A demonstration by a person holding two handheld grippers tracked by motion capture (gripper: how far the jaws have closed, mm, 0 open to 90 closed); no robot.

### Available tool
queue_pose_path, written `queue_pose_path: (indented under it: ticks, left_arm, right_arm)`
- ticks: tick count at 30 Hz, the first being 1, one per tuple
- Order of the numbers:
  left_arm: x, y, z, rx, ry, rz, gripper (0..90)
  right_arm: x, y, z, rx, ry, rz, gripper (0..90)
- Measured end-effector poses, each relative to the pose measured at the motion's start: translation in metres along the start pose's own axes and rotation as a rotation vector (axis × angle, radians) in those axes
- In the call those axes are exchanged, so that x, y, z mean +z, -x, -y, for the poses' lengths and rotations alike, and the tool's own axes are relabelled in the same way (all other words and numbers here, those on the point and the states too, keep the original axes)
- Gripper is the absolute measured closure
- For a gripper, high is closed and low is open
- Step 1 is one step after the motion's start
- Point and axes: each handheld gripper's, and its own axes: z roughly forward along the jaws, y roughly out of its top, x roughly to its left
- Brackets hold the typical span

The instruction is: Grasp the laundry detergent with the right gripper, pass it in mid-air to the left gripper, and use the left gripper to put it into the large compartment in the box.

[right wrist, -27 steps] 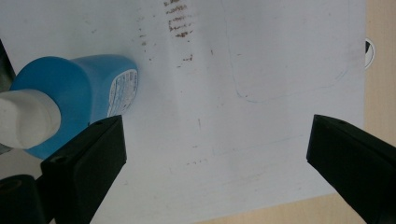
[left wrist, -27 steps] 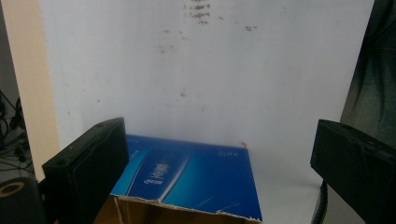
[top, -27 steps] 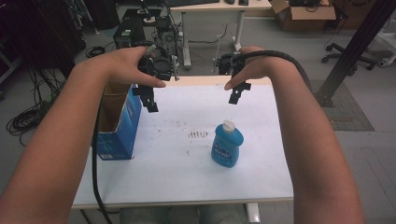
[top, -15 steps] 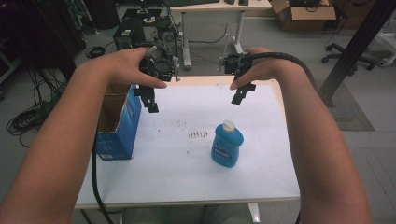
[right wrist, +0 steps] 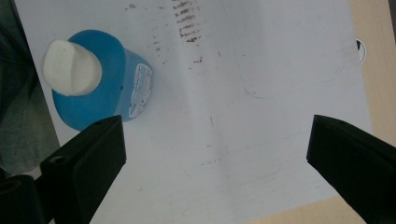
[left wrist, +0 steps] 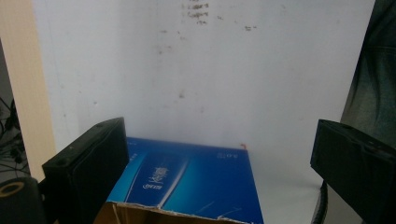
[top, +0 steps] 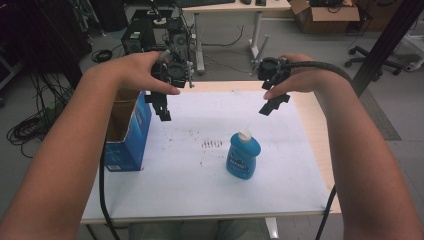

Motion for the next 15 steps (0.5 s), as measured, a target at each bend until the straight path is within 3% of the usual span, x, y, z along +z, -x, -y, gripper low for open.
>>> queue_pose_path:
  ticks: [4,15]
  left_arm:
    - [0.000,0.000,0.000,0.003,-0.003,0.001,4.7]
    - [0.004,0.000,-0.004,0.015,0.002,0.010,4.7]
  right_arm:
    - [-0.004,-0.006,0.015,0.010,0.044,0.006,4.5]
    - [-0.007,-0.028,0.051,0.024,0.090,0.031,4.4]
